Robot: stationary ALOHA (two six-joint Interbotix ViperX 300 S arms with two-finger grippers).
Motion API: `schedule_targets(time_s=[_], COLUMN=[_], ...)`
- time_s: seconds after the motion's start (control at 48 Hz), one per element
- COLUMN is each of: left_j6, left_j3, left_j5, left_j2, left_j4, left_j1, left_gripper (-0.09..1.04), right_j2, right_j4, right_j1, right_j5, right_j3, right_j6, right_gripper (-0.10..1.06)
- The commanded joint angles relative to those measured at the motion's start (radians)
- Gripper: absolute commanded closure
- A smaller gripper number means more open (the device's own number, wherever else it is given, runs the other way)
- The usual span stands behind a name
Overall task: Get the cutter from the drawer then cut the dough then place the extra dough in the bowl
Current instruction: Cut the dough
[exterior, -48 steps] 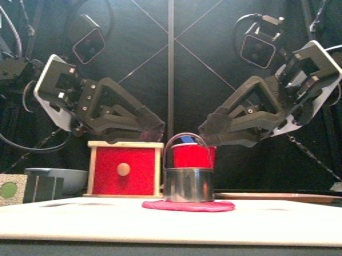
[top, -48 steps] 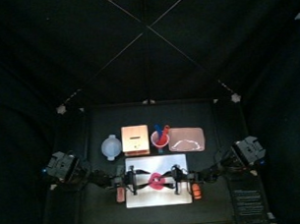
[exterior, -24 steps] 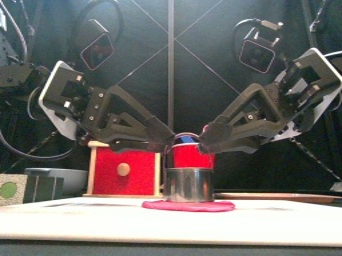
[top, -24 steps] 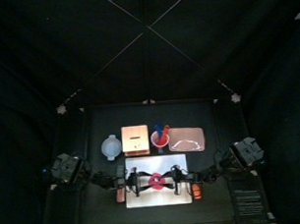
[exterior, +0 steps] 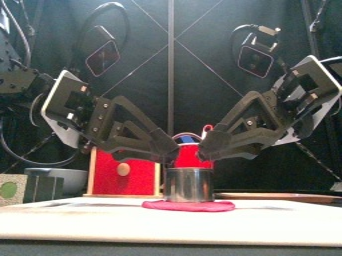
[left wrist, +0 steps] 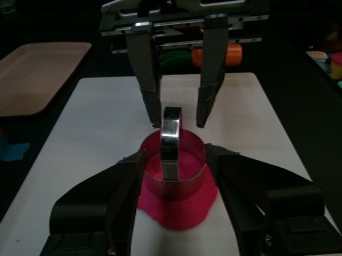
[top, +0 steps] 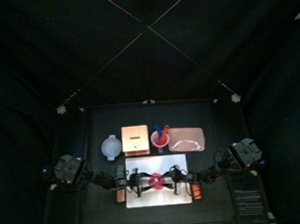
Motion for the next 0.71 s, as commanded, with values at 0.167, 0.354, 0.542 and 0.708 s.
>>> schedule_targets(time_s=[0.167, 0.354, 0.542, 0.708], left_j6=[-0.003, -0.002, -0.002, -0.002], left_j3=[-0.015, -0.015, -0.015, -0.015], left_j5=[0.005, 0.006, 0.021, 0.040], left_j2=[-0.011, -0.017, -0.015, -0.015], left_j4=[0.000, 0.005, 0.017, 0.018], left_j1=[0.005, 0.005, 0.005, 0.005], left_gripper=[0.15, 0.32, 0.37, 0.38], right_j2=[-0.012, -0.011, -0.011, -0.009], right_j4=[0.002, 0.005, 0.000, -0.002], right_j1=[-0.005, -0.005, -0.009, -0.018], right_j5=[-0.002, 0.008, 0.011, 0.021], right_j3=[-0.018, -0.021, -0.025, -0.026], right_j6=[0.002, 0.002, 0.000, -0.003], right_gripper=[0.20, 0.23, 0.33, 0.41])
